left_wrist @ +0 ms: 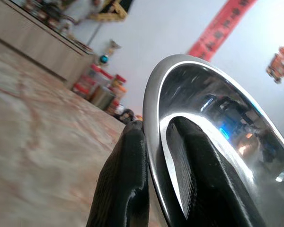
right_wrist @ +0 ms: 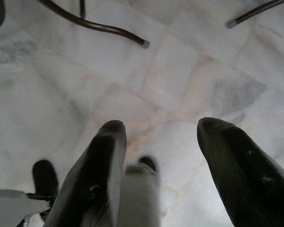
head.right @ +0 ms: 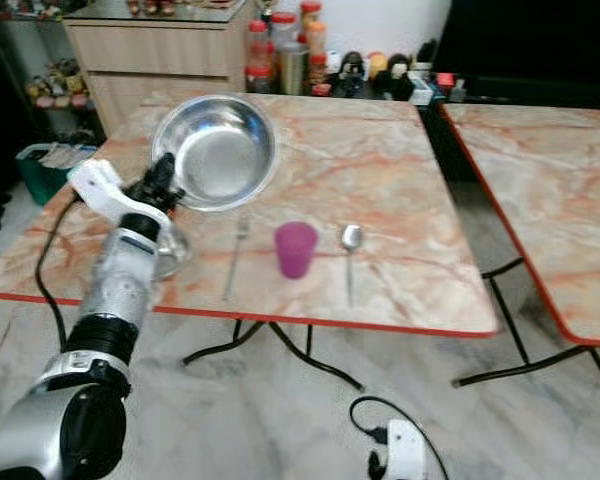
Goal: Setting the table
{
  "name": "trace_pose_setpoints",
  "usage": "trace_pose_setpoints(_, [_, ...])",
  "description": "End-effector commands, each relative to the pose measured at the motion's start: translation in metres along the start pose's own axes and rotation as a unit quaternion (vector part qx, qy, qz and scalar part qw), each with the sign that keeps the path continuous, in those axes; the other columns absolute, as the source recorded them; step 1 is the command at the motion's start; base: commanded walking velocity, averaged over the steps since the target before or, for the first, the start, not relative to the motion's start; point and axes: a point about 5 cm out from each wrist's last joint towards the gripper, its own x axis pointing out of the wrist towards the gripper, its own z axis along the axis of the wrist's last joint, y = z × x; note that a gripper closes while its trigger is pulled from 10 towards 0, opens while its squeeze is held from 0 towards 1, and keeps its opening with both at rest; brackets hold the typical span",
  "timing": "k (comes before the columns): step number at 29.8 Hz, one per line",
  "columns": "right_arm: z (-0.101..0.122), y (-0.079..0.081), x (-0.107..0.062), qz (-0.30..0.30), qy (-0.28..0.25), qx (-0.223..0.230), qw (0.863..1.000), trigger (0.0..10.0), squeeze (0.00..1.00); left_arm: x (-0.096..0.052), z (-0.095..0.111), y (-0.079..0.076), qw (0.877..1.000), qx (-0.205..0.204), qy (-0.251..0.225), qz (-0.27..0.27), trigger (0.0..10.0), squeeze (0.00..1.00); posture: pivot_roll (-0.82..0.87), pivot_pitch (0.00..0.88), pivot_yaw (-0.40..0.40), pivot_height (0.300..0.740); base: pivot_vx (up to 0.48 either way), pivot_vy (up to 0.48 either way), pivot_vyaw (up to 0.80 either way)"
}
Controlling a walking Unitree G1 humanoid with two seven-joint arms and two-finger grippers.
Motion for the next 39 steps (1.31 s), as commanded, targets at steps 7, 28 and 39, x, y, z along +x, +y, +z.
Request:
trace_pose_setpoints(7, [-0.001, -0.008, 0.0, -0.015, 0.002, 0.007, 1.0, 10.0, 0.0, 0.001, -0.009, -0.015, 1.0, -0.014, 0.014, -0.019, 10.0, 0.0, -0.01, 0.0, 0.002, 0.736, 0.0, -0.416, 0.0])
trace_pose_setpoints(28, [-0.001, -0.011, -0.001, -0.019, -0.007, 0.008, 1.0, 10.0, 0.0, -0.005, -0.017, -0.019, 0.999, -0.01, 0.029, -0.025, 10.0, 0.0, -0.01, 0.0, -0.002, 0.736, 0.046, -0.414, 0.0])
trace_pose_setpoints(39, [-0.001, -0.009, -0.001, -0.018, -0.003, 0.01, 1.0, 10.0, 0.0, -0.008, -0.021, -0.02, 0.999, -0.014, 0.038, -0.024, 10.0, 0.0, -0.01, 0.0, 0.004, 0.736, 0.066, -0.407, 0.0])
